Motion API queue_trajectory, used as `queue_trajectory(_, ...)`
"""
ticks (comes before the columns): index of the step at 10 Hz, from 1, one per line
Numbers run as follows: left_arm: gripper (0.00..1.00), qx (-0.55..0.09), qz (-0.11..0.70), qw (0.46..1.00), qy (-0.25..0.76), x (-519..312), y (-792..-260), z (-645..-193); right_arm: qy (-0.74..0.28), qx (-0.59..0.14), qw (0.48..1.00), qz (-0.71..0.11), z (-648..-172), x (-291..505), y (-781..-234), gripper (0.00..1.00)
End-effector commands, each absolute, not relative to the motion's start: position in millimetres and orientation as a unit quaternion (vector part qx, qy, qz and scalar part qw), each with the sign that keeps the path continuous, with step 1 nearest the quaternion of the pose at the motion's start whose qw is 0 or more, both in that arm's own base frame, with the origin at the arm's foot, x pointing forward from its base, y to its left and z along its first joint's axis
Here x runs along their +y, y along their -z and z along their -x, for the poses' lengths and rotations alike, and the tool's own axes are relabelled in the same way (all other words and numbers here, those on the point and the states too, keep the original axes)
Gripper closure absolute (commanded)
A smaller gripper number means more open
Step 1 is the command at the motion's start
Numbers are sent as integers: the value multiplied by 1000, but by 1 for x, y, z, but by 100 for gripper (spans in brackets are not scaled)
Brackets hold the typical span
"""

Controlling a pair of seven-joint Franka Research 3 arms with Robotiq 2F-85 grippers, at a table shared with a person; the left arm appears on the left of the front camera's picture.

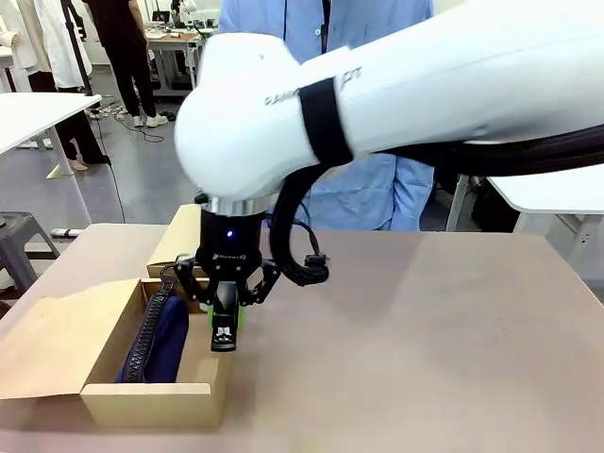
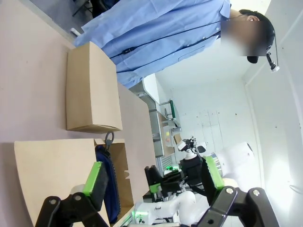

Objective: Place items inside the box.
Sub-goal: Pick up a Pencil pouch or Stapler and place it inside the Mailer Box closest to the robot.

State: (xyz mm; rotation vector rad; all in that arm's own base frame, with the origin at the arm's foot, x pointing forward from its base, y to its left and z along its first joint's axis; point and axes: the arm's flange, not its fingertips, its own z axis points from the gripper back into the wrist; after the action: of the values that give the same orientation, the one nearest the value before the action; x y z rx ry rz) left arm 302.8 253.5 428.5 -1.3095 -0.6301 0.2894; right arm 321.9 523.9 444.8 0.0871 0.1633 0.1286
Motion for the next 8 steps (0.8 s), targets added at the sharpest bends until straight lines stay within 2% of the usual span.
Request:
queue_trajectory(1, 0, -295, 599, 734, -124, 252, -430, -302, -106, 78, 991, 9, -346, 582, -447, 63)
queue_trajectory(4, 0, -295, 599, 734, -124, 252, -430, -302, -115, 83, 990, 4, -353, 607, -439, 63)
queue_trajectory(8, 0, -295, 599, 734, -124, 252, -430, -302, -66, 95, 993, 5, -357, 625, -437, 63)
